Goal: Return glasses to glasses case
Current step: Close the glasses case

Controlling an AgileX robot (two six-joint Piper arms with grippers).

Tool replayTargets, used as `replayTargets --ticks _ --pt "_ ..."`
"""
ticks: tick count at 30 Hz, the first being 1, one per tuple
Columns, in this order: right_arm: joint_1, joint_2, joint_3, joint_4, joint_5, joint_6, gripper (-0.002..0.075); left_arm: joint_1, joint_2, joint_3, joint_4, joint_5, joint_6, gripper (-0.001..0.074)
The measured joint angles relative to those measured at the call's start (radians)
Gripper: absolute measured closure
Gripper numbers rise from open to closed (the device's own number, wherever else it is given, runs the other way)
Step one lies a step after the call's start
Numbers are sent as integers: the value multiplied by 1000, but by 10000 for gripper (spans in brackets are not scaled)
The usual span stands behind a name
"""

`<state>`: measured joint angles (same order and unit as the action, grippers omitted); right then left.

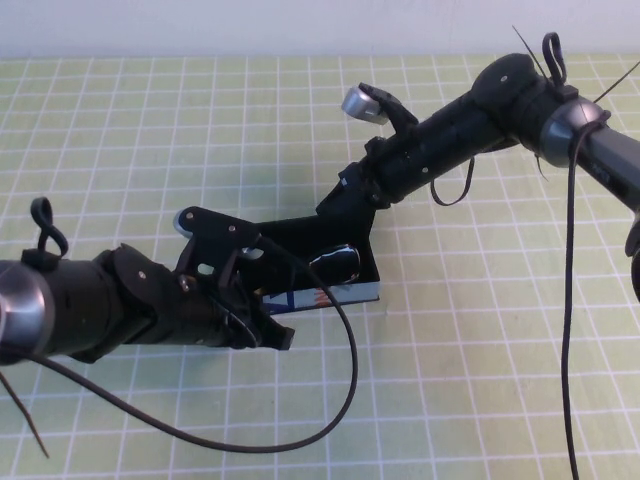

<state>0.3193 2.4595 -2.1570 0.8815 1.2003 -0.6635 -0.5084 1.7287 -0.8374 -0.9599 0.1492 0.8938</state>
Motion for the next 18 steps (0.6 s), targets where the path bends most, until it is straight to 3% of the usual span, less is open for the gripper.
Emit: replayTargets --ticks 10,18 --pt "82 -82 13 -150 9 70 743 51 -290 0 102 200 36 738" --pt "181 -86 51 -249 13 79 743 232 -642 0 179 317 -48 738"
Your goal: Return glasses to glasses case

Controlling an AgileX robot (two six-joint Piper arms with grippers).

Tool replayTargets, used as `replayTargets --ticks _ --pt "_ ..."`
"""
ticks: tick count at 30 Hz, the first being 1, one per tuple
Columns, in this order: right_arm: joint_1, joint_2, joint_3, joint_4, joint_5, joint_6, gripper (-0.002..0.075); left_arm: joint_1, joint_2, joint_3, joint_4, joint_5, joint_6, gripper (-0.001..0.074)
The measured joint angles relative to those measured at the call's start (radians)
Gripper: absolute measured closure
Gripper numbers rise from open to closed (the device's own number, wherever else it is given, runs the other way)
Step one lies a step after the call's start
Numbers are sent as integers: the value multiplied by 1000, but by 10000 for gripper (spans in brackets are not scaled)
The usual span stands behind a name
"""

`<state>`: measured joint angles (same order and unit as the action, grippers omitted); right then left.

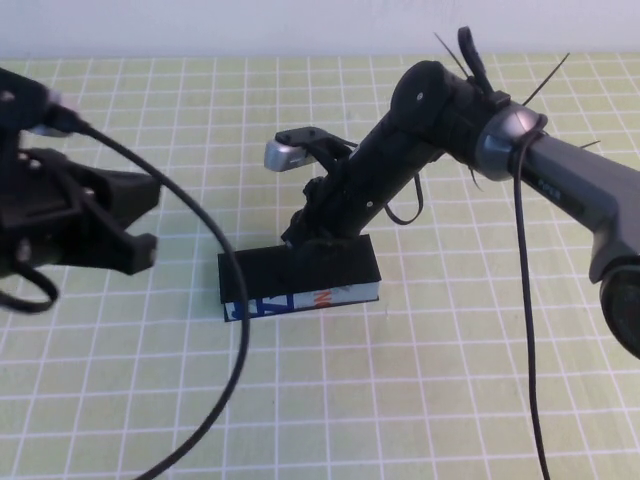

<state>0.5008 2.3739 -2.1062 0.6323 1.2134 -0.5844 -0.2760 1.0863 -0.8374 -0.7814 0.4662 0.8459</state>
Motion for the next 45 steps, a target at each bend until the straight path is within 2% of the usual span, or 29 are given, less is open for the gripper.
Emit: replayTargets --ticks 3,8,13,16,23,28,32,35,38,45 --pt "26 -3 0 -29 0 1 743 79 -108 0 14 91 -30 738" --pt "36 -14 0 -59 0 2 743 161 -234 0 37 302 -74 738" --pt "37 -80 2 -114 4 20 743 179 -378 0 56 486 -121 738" --pt "37 -168 2 -150 6 52 743 179 -479 0 139 555 -186 738" --pt "37 -454 2 -382 20 250 743 179 -684 21 436 512 -502 738" --pt "37 -668 2 -581 6 397 743 172 -757 85 486 464 -574 738" --pt "37 -854 41 -638 -45 447 743 142 -791 122 569 443 -634 738" --pt "37 -1010 138 -657 -104 459 743 128 -823 127 710 412 -729 738" --pt "37 -1193 315 -665 -190 462 743 119 -852 127 793 367 -839 738" --pt "37 -1643 962 -658 -557 464 743 118 -863 179 762 299 -868 738"
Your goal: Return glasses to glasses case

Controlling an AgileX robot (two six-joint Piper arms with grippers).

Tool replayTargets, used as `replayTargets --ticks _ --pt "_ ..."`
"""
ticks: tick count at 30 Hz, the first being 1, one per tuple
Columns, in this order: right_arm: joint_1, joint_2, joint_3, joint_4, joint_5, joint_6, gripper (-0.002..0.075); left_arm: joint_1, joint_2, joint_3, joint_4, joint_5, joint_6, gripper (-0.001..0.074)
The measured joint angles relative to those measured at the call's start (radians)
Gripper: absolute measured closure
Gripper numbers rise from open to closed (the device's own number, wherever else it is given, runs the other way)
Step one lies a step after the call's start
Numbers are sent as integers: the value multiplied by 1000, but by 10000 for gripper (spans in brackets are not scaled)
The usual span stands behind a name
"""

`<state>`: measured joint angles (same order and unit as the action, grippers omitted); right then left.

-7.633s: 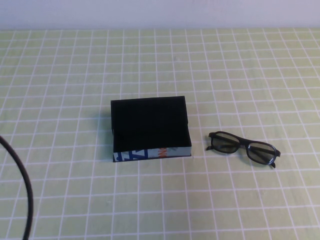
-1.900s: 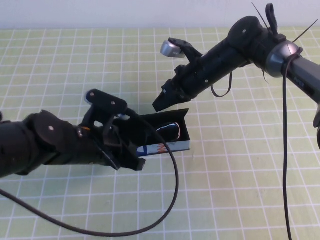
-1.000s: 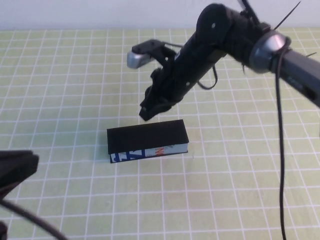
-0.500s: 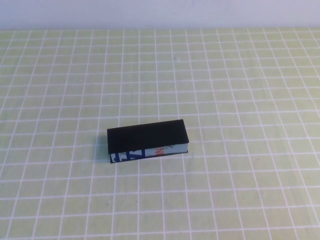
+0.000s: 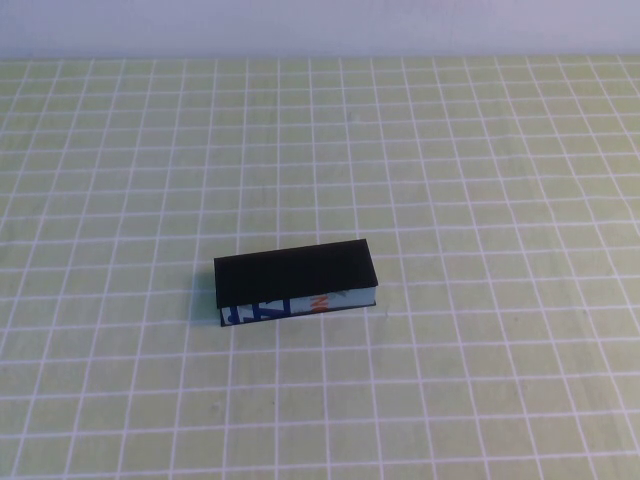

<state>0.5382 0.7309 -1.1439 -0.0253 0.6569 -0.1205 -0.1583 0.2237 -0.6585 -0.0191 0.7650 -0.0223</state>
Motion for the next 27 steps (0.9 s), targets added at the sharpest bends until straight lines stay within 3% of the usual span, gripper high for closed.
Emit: replayTargets --ticks 4,10,27 --pt "0 -276 341 0 -169 22 743 0 0 52 -30 -17 -3 738" --pt "0 -439 665 -13 -200 75 743 0 0 76 -75 -27 -6 738" --pt "0 -445 733 -20 -241 83 743 -10 0 78 -95 -40 -7 738"
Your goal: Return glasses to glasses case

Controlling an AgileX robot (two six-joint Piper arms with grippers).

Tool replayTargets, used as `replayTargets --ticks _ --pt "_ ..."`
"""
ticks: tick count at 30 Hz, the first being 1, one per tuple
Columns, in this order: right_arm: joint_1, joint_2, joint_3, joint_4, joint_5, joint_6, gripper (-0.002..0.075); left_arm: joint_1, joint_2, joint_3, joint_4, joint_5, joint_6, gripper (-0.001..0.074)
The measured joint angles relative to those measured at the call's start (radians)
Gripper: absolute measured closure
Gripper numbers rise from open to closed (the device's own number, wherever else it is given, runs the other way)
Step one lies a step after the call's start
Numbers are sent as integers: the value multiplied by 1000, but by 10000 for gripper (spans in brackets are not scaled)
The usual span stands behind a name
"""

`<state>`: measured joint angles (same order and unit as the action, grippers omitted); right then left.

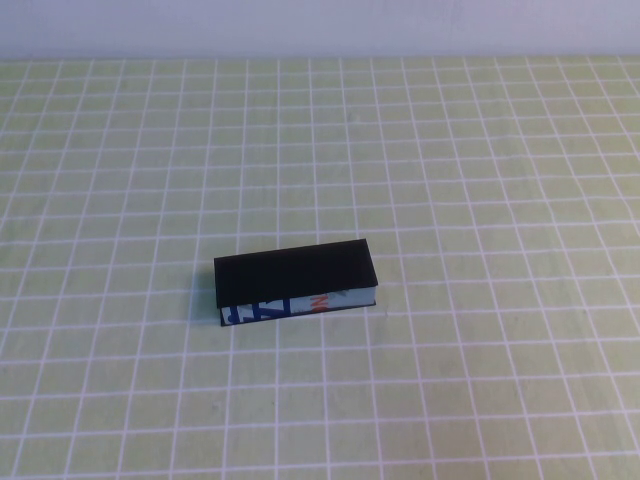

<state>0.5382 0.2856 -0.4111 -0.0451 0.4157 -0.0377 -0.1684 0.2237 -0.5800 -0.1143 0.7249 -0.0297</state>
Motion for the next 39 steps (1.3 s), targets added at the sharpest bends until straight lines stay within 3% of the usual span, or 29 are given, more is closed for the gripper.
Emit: replayTargets --ticks 14,26,39 --pt "0 0 0 0 0 0 743 0 0 18 14 -60 13 738" --pt "0 0 0 0 0 1 743 0 -127 412 11 -414 44 738" --pt "0 0 0 0 0 1 743 0 -232 601 18 -357 67 738"
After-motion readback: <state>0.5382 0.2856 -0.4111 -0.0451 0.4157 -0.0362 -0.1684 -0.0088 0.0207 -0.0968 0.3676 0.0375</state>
